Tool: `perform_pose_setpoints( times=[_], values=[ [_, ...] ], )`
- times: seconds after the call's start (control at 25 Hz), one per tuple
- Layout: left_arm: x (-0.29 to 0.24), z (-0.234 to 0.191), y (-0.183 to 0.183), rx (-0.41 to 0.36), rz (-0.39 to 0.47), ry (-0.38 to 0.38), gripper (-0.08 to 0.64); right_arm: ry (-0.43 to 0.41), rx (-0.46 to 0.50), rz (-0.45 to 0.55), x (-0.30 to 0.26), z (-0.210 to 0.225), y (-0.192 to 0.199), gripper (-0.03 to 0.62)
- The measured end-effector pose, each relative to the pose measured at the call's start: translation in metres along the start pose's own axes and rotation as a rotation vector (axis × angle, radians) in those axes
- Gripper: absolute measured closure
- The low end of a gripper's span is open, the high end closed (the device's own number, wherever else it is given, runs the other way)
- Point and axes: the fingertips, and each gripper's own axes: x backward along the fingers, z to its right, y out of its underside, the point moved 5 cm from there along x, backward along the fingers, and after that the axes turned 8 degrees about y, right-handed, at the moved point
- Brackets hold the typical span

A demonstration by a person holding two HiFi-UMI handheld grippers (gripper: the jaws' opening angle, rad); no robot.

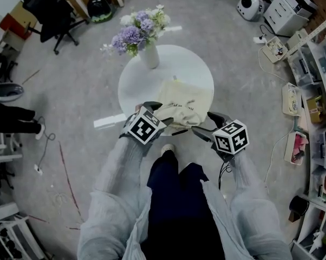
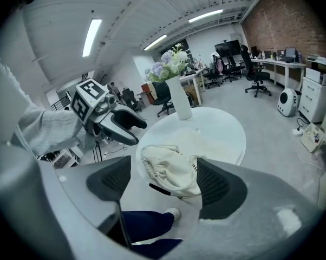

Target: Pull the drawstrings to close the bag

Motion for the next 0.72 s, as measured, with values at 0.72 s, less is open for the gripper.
perform_pose_setpoints(
  times=[0.72],
  values=[
    [0.064,0.097,-0.001,0.182,0.376,-0.221,0.440,0.150,-0.074,0.389,0.124,-0.027,0.011,0.428]
  ],
)
